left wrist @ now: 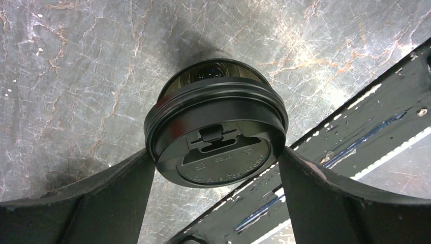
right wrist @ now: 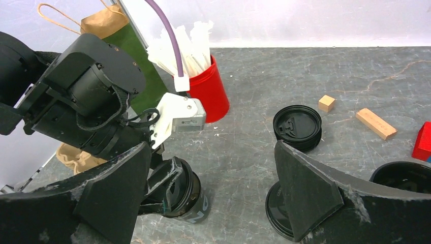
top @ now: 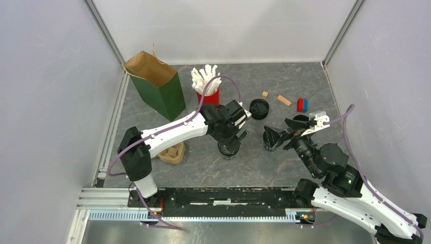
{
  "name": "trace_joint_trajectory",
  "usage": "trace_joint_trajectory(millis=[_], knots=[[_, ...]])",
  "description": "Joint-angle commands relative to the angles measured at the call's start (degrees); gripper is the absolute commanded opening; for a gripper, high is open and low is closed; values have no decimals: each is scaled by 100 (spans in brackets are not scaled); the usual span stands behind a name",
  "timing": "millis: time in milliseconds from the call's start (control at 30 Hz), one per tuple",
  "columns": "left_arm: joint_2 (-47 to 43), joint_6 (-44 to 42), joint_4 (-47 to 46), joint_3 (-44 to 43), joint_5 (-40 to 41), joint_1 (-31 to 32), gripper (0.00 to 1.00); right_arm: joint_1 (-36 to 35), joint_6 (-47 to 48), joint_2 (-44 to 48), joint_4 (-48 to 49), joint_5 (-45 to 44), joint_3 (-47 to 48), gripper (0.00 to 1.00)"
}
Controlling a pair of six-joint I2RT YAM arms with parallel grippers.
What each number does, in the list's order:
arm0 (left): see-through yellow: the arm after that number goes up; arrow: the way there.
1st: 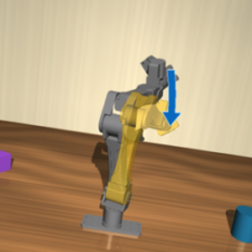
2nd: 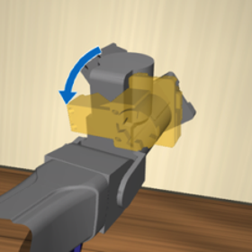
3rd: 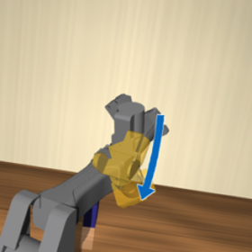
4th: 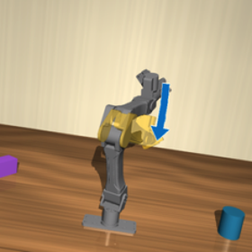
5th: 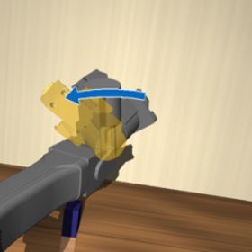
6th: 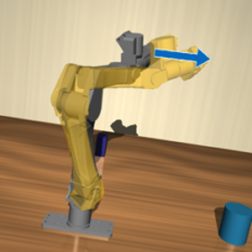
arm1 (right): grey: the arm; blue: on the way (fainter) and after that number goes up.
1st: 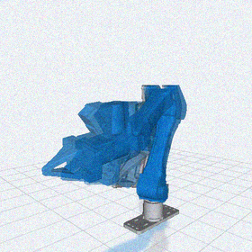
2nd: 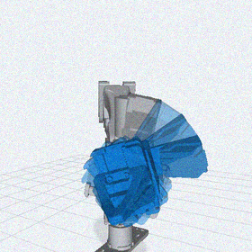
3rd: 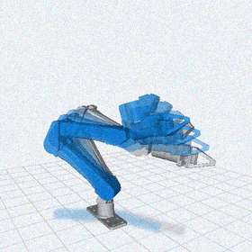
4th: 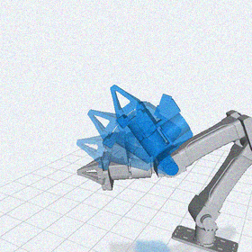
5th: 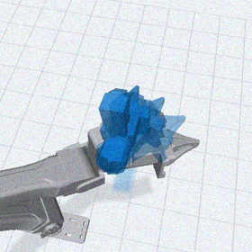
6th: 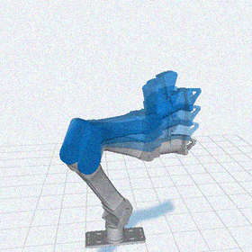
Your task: Pack the takeout coffee
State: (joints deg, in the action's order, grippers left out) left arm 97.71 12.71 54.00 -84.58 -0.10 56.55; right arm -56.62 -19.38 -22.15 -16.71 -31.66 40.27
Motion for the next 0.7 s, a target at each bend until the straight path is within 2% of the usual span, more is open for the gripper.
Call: trace_joint_trajectory(millis=[0, 667], knots=[[162, -46, 204, -351, -48, 5, 95, -24, 66, 70, 21, -159, 58, 98], [486, -173, 383, -562, -125, 2, 100, -20, 114, 27, 17, -244, 42, 98]])
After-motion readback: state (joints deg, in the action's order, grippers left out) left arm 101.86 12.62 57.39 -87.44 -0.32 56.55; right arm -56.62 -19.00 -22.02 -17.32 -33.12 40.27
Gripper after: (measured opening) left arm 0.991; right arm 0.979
